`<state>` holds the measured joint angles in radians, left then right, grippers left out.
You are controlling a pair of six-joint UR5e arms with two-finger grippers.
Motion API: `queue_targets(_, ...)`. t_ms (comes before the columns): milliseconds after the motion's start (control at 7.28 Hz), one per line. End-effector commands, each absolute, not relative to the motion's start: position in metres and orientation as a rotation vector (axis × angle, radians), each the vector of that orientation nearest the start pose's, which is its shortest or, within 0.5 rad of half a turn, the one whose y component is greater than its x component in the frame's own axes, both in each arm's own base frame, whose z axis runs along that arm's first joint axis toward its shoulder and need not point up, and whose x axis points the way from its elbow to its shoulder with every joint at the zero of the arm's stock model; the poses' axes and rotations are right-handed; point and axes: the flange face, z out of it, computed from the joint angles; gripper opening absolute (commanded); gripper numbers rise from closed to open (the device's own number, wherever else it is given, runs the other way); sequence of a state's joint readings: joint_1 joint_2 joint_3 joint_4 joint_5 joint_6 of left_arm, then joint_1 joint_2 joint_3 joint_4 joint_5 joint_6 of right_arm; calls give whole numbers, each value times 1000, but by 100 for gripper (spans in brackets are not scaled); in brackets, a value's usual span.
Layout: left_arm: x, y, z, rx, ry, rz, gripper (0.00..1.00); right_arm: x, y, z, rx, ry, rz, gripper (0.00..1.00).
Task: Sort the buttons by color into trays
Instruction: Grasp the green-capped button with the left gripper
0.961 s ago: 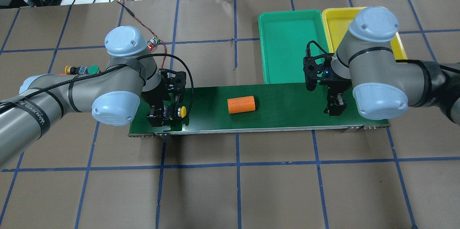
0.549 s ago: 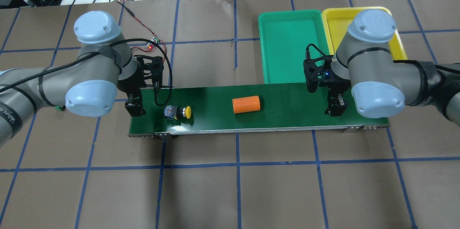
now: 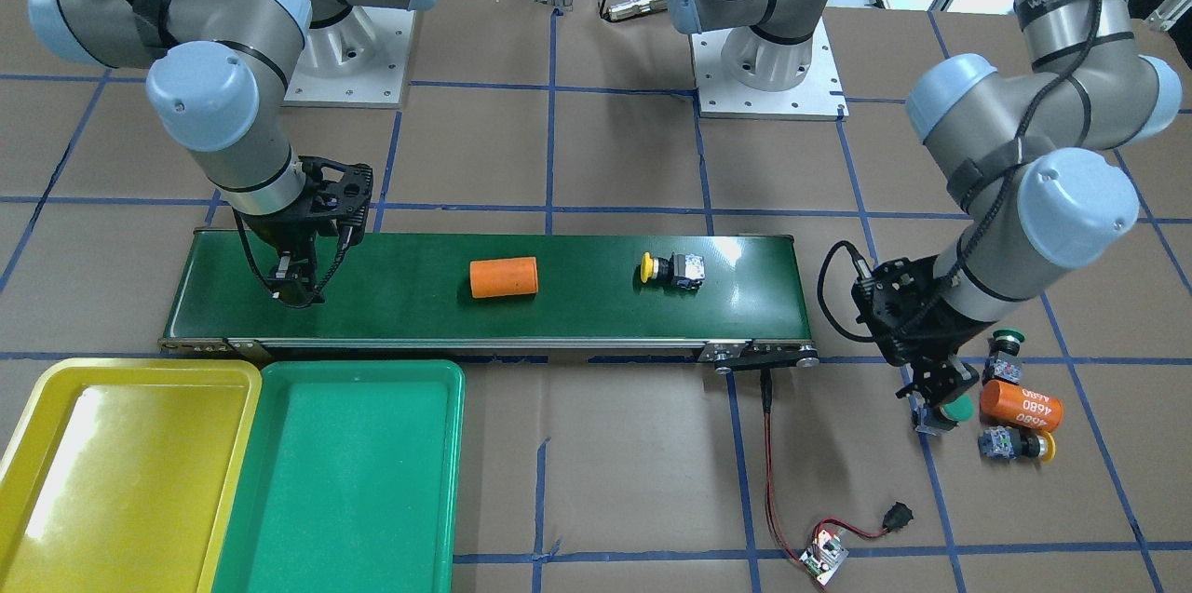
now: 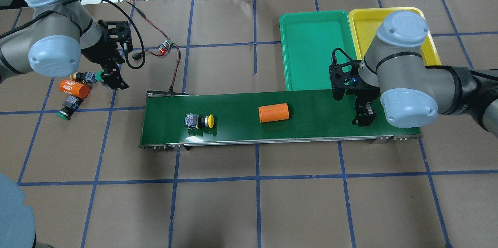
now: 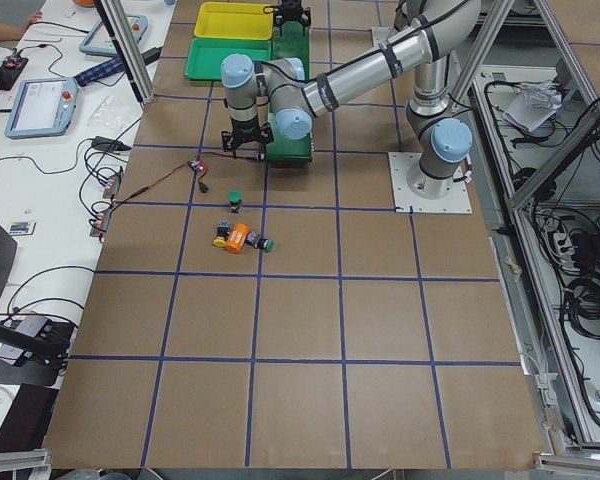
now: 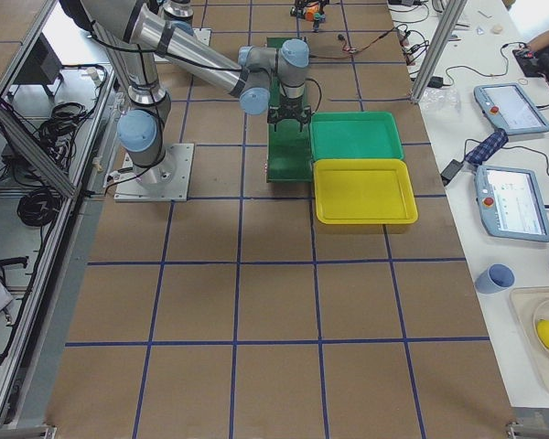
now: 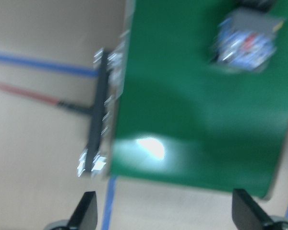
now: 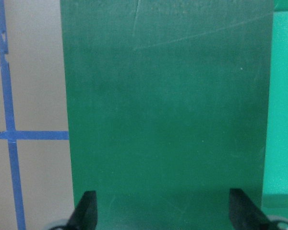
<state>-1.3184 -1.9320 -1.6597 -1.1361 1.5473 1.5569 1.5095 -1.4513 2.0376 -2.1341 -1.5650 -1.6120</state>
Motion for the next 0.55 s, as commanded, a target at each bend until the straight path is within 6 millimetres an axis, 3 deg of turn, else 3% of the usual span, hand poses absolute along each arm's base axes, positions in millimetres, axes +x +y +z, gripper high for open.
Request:
queue_targets(0, 74, -661, 258, 2037, 2469, 11, 100, 105, -482, 265, -2150, 2266, 26, 96)
queue_targets(137, 91, -658, 223, 2132, 2454, 52, 100, 105, -482, 265, -2099, 2315, 29, 94)
queue_targets(412, 101, -657, 217, 2255, 2395, 79, 100, 105, -482, 264, -2101, 2311, 32, 94)
